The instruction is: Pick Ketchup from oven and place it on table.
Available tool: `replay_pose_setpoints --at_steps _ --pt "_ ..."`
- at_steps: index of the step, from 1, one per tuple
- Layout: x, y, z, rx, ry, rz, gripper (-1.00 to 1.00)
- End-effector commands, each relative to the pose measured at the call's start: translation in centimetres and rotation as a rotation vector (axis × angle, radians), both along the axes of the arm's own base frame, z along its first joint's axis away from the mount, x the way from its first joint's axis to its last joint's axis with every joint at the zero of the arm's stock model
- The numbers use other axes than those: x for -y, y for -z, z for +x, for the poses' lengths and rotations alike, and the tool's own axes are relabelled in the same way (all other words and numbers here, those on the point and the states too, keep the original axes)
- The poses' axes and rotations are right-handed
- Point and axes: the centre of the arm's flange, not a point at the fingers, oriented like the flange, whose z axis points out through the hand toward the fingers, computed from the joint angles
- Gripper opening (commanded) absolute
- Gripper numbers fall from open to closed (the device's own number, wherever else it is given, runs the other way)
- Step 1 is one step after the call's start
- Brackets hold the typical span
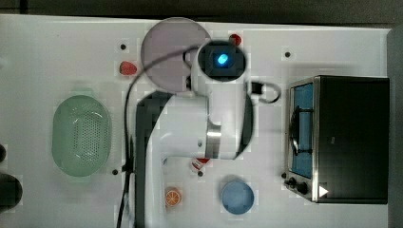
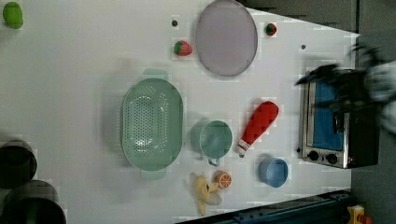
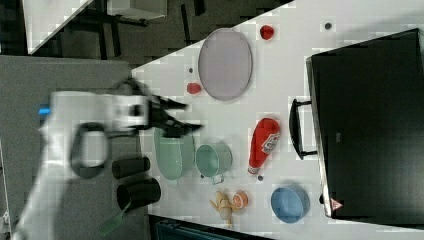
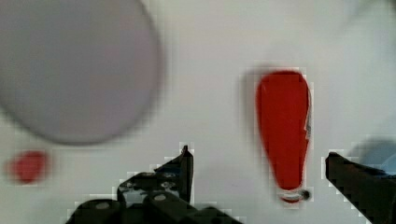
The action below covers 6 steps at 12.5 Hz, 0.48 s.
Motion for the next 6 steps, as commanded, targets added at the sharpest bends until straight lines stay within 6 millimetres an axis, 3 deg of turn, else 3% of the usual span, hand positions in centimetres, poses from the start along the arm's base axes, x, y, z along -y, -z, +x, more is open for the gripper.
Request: replay_pose_setpoints --at_steps 1,3,6 --pt "2.3 -16.4 0.0 0.243 0.045 -0.026 1.00" --pt "3.0 -19.7 -1.3 0.172 0.047 -0.061 1.00" --pt "3.1 -21.4 -3.2 0.052 0.054 -0.056 1.00"
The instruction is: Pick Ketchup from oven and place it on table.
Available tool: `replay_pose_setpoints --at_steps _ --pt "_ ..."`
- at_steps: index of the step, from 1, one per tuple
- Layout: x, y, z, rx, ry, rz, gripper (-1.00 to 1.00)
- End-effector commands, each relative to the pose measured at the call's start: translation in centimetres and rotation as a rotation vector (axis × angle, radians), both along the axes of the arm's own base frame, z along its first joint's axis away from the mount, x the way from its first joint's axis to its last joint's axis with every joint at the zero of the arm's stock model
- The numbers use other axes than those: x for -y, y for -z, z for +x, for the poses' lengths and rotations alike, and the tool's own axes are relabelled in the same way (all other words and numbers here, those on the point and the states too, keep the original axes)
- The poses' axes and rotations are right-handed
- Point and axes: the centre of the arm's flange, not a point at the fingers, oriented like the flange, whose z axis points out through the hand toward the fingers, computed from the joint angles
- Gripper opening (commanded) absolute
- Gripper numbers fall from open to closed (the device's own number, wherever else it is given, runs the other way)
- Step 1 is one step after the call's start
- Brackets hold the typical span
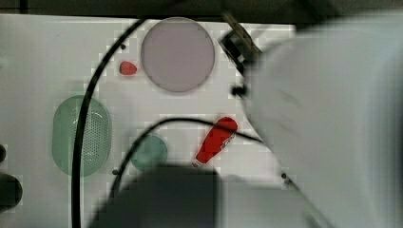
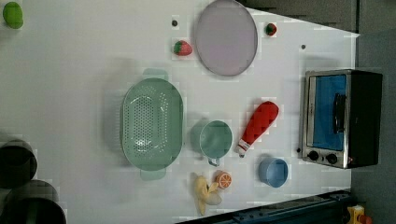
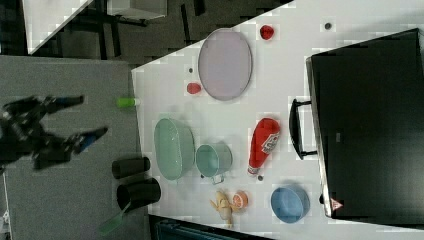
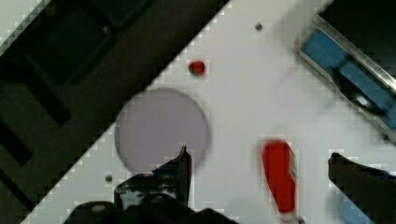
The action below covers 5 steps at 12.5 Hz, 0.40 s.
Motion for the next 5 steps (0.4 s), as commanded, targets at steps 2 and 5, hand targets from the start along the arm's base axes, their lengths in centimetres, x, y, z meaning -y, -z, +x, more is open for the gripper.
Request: replay_pose_setpoints --at_steps 2,5 --pt "-2.28 6.61 2.72 -0.178 0.010 -0.008 1.00" --pt "-2.36 6.59 2.74 -0.179 0.009 -0.009 1.00"
